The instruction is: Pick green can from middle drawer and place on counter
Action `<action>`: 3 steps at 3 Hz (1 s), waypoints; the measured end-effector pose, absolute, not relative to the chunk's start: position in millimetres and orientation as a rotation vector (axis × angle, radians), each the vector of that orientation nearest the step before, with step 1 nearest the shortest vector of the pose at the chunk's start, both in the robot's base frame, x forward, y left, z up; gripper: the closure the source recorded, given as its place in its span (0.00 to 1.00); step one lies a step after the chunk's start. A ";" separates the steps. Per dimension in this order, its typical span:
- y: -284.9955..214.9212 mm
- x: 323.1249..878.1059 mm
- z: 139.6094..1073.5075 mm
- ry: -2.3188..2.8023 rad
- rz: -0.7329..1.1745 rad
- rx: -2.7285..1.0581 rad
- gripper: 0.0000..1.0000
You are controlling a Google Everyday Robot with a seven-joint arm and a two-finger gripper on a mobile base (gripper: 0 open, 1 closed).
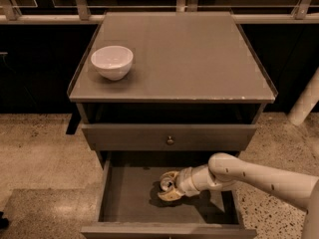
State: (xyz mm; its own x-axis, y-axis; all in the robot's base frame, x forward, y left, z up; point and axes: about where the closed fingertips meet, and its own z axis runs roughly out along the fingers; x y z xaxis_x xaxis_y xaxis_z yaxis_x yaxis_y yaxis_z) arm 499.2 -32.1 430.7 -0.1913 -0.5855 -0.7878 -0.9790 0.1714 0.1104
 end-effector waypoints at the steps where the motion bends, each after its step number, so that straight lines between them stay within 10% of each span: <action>1: -42.5 472.8 471.5 1.922 0.891 -1.431 1.00; 3: -43.6 402.6 582.1 2.065 0.804 -1.365 1.00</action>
Offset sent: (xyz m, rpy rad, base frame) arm -0.1202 -0.0320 0.2194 -0.1489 0.0507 -0.1839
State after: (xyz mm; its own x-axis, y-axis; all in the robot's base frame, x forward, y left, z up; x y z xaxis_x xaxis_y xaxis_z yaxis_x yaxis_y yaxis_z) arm 402.6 -43.6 582.1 -0.3471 -0.6150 -0.7080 -0.9318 0.3117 0.1861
